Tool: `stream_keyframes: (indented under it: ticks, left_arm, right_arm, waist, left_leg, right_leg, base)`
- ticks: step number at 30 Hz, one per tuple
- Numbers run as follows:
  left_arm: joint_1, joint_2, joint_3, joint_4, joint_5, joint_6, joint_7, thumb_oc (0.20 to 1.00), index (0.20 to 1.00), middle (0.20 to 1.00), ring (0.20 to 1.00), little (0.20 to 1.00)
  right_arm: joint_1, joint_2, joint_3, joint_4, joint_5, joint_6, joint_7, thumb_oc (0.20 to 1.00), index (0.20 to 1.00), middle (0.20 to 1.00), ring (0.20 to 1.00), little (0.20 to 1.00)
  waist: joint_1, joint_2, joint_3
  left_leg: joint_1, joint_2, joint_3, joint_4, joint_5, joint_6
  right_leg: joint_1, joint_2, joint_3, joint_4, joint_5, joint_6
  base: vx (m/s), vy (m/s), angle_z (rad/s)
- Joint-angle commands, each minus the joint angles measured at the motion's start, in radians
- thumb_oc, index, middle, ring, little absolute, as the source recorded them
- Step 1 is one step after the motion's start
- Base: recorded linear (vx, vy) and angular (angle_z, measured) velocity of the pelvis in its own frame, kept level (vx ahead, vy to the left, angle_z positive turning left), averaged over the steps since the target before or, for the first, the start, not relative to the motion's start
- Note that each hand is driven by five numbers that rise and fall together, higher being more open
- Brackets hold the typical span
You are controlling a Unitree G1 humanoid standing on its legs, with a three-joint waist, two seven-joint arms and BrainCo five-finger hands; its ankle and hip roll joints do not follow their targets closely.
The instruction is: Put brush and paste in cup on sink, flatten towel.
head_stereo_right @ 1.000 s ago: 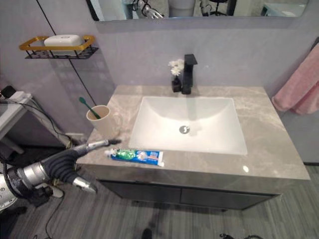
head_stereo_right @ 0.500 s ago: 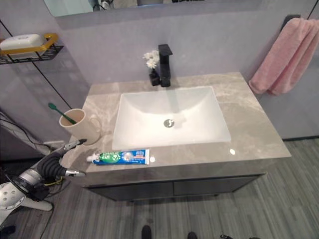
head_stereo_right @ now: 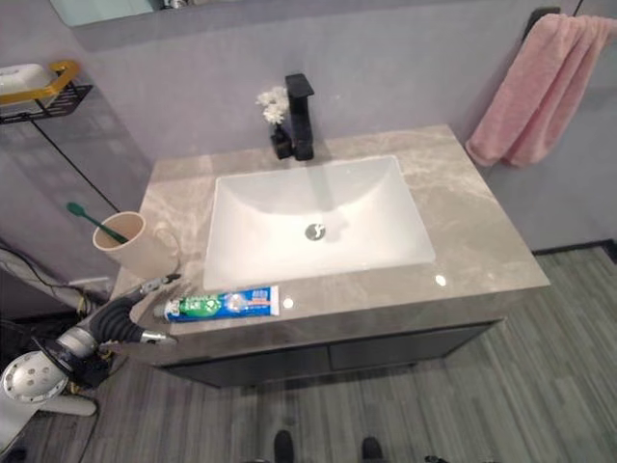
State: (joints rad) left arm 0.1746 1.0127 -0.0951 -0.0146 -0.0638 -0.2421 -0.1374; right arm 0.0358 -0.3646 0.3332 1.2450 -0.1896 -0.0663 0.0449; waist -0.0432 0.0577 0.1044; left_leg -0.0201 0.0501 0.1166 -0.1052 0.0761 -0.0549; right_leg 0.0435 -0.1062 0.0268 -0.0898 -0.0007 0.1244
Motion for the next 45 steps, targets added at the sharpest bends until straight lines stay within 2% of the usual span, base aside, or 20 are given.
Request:
stream_keyframes:
  ticks: [1,19,20,22,34,45]
  left_arm:
    - [-0.084,-0.01,0.013,0.018,0.037,-0.022,0.03,1.0,1.0,1.0,1.0,1.0]
    - [-0.157,-0.083,-0.077,0.078,0.078,-0.003,0.032,1.0,1.0,1.0,1.0,1.0]
    - [-0.159,-0.083,-0.079,0.079,0.079,-0.003,0.033,0.812,0.812,0.812,0.812,0.812]
    - [-0.165,-0.083,-0.099,0.082,0.105,-0.002,0.025,0.2,0.2,0.2,0.2,0.2]
    - [-0.191,-0.129,-0.219,0.139,0.259,-0.01,0.003,0.2,0.2,0.2,0.2,0.2]
    - [-0.176,-0.195,-0.318,0.172,0.292,-0.014,-0.038,0.2,0.2,0.2,0.2,0.2]
  right_arm:
    - [-0.031,-0.01,0.005,0.017,0.032,-0.006,-0.018,1.0,1.0,1.0,1.0,1.0]
    - [-0.028,-0.033,-0.015,0.001,0.041,-0.003,-0.034,1.0,1.0,1.0,1.0,1.0]
    - [-0.028,-0.033,-0.016,0.001,0.041,-0.003,-0.034,1.0,1.0,1.0,1.0,1.0]
    - [-0.028,-0.039,-0.021,0.0,0.041,-0.002,-0.037,1.0,1.0,1.0,1.0,1.0]
    - [-0.034,-0.046,-0.034,-0.001,0.043,-0.003,-0.054,1.0,1.0,1.0,1.0,1.0]
    - [-0.033,-0.038,-0.042,0.021,0.049,-0.004,-0.067,1.0,1.0,1.0,1.0,1.0]
  waist:
    - [-0.012,-0.045,-0.009]
    - [-0.031,-0.015,-0.004]
    - [-0.031,-0.014,-0.004]
    - [-0.034,-0.01,-0.003]
    - [-0.045,-0.006,0.001]
    - [-0.049,-0.014,-0.014]
  left_leg:
    - [0.021,0.068,0.009,0.018,-0.06,-0.047]
    - [-0.009,0.069,0.009,0.018,-0.055,-0.048]
    - [-0.009,0.069,0.009,0.018,-0.055,-0.048]
    - [-0.011,0.068,0.01,0.018,-0.056,-0.048]
    - [-0.013,0.069,0.02,0.018,-0.06,-0.047]
    - [0.011,0.075,0.028,0.018,-0.071,-0.045]
  right_leg:
    - [-0.074,-0.119,-0.017,0.003,0.117,0.086]
    - [-0.105,-0.116,-0.014,0.003,0.118,0.081]
    - [-0.105,-0.116,-0.014,0.003,0.118,0.081]
    - [-0.11,-0.116,-0.013,0.003,0.119,0.081]
    - [-0.123,-0.115,-0.003,0.003,0.119,0.082]
    - [-0.103,-0.108,-0.001,0.003,0.109,0.079]
  base:
    - [0.0,0.0,0.0]
    - [0.0,0.0,0.0]
    - [0.0,0.0,0.0]
    - [0.0,0.0,0.0]
    - [0.0,0.0,0.0]
    - [0.01,-0.004,-0.04]
